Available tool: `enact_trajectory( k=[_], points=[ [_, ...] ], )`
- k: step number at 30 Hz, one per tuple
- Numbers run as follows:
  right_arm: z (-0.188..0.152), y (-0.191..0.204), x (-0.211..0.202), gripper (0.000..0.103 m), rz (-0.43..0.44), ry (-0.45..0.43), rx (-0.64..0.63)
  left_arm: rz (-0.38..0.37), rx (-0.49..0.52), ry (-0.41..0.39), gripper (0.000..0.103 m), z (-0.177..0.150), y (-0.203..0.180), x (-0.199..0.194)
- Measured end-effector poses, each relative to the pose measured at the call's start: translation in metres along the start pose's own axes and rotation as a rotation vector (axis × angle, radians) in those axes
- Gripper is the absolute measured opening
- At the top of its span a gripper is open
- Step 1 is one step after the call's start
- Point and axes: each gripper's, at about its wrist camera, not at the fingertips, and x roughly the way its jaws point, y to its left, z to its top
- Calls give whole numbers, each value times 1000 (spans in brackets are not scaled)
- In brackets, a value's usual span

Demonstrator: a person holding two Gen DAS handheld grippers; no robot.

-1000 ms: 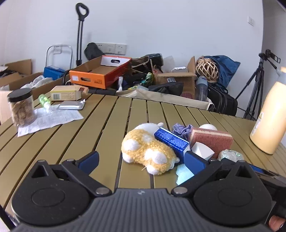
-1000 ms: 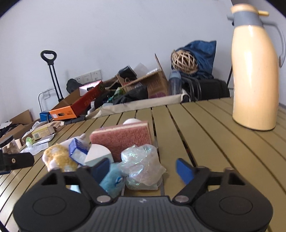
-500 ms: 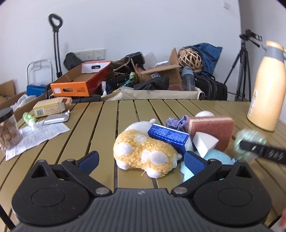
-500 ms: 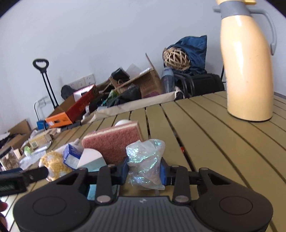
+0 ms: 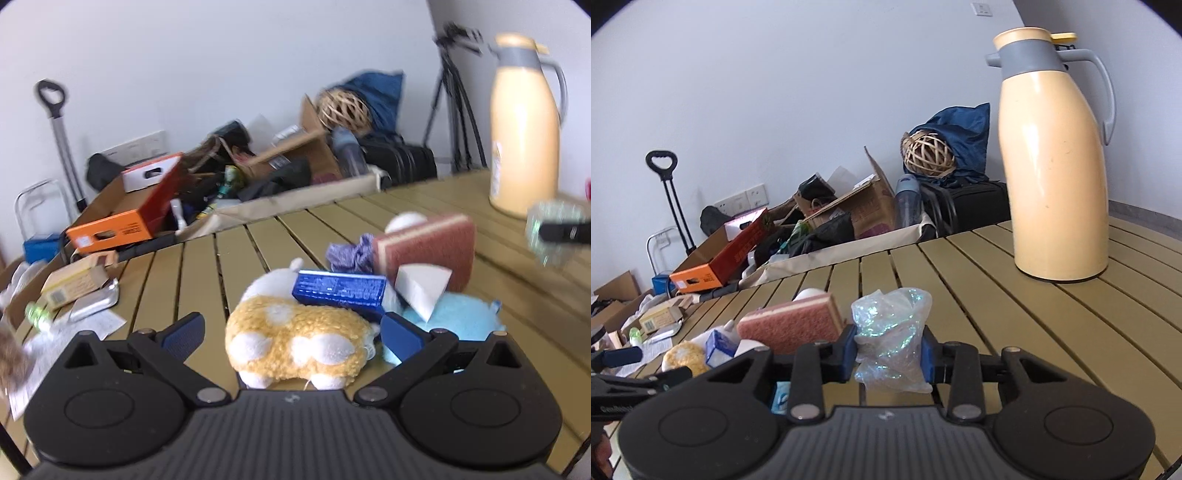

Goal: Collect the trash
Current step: 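Grasp the clear plastic bag with the right tool, then grasp the yellow-and-white plush toy with the left tool while the right holds the bag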

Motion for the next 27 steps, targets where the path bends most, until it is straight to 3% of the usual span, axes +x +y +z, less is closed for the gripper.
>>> enact_trajectory(
  k=[4, 12, 27],
  points=[
    [1, -2, 1, 33, -1, 0, 4, -11, 59, 62, 103, 5, 0, 21],
    [3, -8, 2, 33, 5, 1, 26, -53, 61, 133, 103, 7, 1, 46],
    [5, -9, -9, 33, 45, -23, 41, -24, 38, 88, 93, 5, -7, 29]
  ],
)
